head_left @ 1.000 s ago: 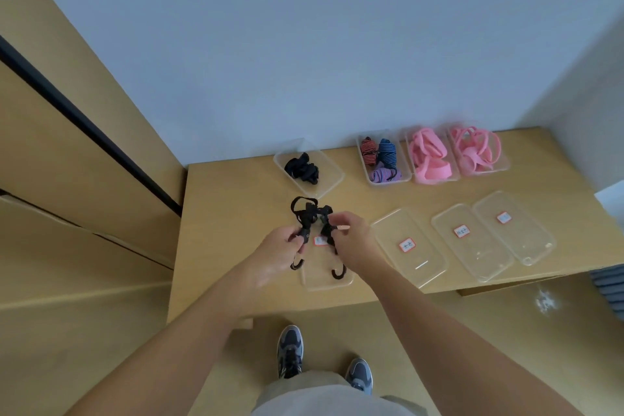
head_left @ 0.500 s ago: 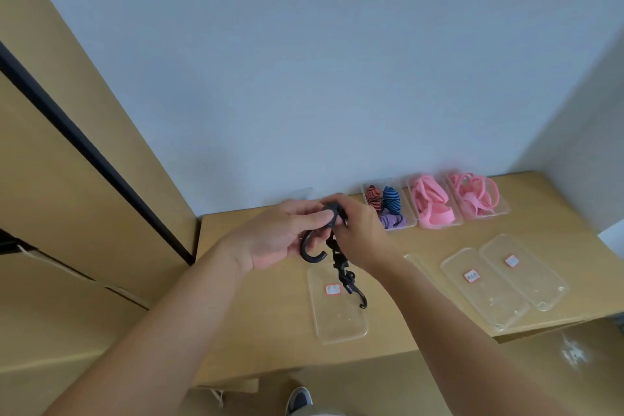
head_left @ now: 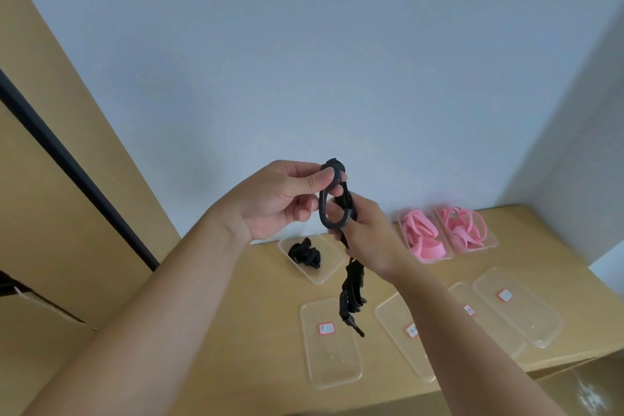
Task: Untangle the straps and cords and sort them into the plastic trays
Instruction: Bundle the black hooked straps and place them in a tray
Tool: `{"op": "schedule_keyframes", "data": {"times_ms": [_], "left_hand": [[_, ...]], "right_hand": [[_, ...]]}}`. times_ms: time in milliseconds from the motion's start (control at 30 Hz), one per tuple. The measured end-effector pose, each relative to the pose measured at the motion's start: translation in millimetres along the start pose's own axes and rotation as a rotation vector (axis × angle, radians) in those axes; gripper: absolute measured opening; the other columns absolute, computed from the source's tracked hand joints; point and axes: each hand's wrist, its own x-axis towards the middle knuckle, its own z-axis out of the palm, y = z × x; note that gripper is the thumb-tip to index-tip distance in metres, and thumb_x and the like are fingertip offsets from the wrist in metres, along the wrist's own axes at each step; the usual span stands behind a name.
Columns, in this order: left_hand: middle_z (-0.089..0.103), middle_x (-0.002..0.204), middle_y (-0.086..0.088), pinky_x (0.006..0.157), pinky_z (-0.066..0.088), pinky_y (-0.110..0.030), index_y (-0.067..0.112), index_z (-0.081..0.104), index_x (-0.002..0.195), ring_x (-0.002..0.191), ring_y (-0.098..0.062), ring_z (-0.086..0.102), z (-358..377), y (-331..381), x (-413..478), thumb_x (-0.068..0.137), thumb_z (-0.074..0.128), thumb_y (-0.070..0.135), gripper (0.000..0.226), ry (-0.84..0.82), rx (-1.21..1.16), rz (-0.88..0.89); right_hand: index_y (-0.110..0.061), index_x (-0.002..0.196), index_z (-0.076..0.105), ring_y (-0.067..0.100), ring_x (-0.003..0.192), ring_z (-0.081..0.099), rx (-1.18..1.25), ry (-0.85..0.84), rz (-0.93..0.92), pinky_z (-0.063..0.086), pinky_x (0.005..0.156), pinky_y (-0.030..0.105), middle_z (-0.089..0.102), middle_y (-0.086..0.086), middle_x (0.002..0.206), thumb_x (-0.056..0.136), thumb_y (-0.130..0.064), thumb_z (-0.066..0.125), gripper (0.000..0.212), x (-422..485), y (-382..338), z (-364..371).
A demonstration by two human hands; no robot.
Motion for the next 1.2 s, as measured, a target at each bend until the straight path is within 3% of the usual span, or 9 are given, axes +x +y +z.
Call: {"op": "schedule_keyframes", "data": {"times_ms": [133,233,467,633,700,833,967,1067,1200], "left_hand": [[0.071,0.092,-0.006,0.058,0.051,-0.019,-0.001,0.072,0.106,0.059,-0.012,0.055,-1,13,2,0.098,0.064,0.021,0.026,0.116,0.059,0.052],[0.072,0.092,-0.006,0.063,0.054,-0.023,-0.004,0.072,0.102,0.063,-0.015,0.06,4,15,5,0.101,0.062,0.019,0.025,0.233,0.197,0.096],[0.071,0.089,-0.01,0.056,0.055,-0.026,0.001,0.071,0.09,0.058,-0.013,0.062,12,11,5,0.1,0.064,0.017,0.02,0.443,0.377,0.178],[0.073,0.089,-0.004,0.059,0.058,-0.037,0.009,0.072,0.091,0.057,-0.017,0.066,13,3,-3,0.099,0.064,0.021,0.016,0.496,0.534,0.21],[0.071,0.085,0.002,0.054,0.053,-0.032,0.015,0.071,0.089,0.054,-0.013,0.064,15,1,-7,0.099,0.065,0.022,0.014,0.489,0.596,0.217],[0.066,0.072,0.022,0.052,0.042,-0.017,0.024,0.067,0.085,0.049,-0.005,0.056,23,-2,-16,0.099,0.064,0.025,0.015,0.428,0.736,0.211],[0.065,0.072,0.03,0.058,0.049,-0.027,0.02,0.068,0.097,0.052,-0.004,0.057,35,-5,-26,0.101,0.058,0.023,0.011,0.321,0.857,0.159],[0.059,0.061,0.035,0.062,0.05,-0.031,0.027,0.063,0.091,0.05,-0.003,0.054,46,-6,-32,0.1,0.049,0.013,0.022,0.231,0.915,0.142],[0.059,0.064,0.029,0.057,0.038,-0.015,0.038,0.061,0.091,0.055,-0.001,0.052,44,-8,-36,0.104,0.05,0.017,0.027,0.157,0.84,0.169]], "right_hand": [[-0.007,0.09,0.062,0.014,0.05,0.048,0.0,-0.041,0.053,0.046,0.063,0.029,0.054,0.0,0.05,0.105,-0.028,0.049,0.029,-6,-5,0],[-0.004,0.093,0.062,0.013,0.047,0.041,0.033,-0.066,0.122,0.039,0.053,0.028,0.048,-0.01,0.051,0.105,-0.034,0.05,0.034,-7,-9,4],[-0.013,0.067,0.035,0.014,0.048,0.03,-0.528,-0.134,0.007,0.027,0.051,0.029,0.037,-0.004,0.053,0.102,-0.042,0.048,0.048,-18,-24,-3],[-0.019,0.062,0.036,0.017,0.053,0.04,-0.859,-0.138,-0.116,0.025,0.049,0.032,0.042,-0.002,0.054,0.098,-0.054,0.052,0.052,-26,-37,-17],[-0.018,0.064,0.042,0.016,0.053,0.043,-0.904,-0.126,-0.183,0.027,0.049,0.032,0.044,-0.003,0.053,0.093,-0.054,0.059,0.05,-27,-43,-25],[-0.021,0.073,0.063,0.017,0.061,0.055,-0.898,-0.155,-0.26,0.044,0.058,0.035,0.059,-0.001,0.06,0.086,-0.048,0.071,0.031,-21,-52,-39],[-0.031,0.083,0.077,0.007,0.064,0.057,-0.729,-0.241,-0.25,0.044,0.058,0.024,0.068,-0.008,0.07,0.08,-0.037,0.08,0.007,-18,-71,-49],[-0.027,0.079,0.077,0.004,0.058,0.054,-0.583,-0.325,-0.201,0.039,0.054,0.019,0.067,-0.007,0.066,0.074,-0.03,0.087,0.012,-13,-83,-55],[-0.022,0.077,0.067,0.013,0.066,0.064,-0.473,-0.363,-0.156,0.052,0.067,0.036,0.071,-0.006,0.073,0.063,-0.029,0.094,0.031,-4,-92,-65]]}}
